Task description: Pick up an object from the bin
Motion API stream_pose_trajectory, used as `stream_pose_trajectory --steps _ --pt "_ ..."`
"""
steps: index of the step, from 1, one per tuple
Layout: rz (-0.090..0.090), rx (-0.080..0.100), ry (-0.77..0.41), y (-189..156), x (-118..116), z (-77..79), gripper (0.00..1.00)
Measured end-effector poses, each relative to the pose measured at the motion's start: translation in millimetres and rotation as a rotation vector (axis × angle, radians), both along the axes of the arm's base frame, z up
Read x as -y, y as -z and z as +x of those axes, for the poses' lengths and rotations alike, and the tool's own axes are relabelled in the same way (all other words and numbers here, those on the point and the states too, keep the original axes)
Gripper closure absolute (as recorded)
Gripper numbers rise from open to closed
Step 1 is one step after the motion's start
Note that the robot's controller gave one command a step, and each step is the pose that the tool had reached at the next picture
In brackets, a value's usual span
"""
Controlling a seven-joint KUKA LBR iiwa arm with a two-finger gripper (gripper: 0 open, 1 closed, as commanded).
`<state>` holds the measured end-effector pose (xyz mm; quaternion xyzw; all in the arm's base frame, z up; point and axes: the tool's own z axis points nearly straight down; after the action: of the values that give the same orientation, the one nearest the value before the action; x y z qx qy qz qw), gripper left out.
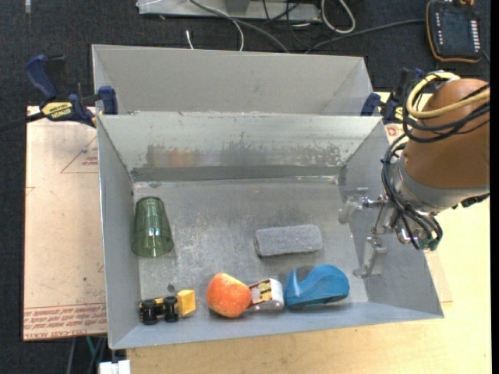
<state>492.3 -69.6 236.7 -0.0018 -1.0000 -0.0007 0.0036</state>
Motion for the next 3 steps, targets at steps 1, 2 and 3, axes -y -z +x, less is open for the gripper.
stream_pose_trajectory --steps 1,2,3 --pt "-0.001 0.008 -0.004 -4 0 1.6 0.00" --pt "0.000 0.013 -0.118 126 -62 58.3 0.00" --pt "-0.003 0.017 -0.300 81 -67 53.5 0.00"
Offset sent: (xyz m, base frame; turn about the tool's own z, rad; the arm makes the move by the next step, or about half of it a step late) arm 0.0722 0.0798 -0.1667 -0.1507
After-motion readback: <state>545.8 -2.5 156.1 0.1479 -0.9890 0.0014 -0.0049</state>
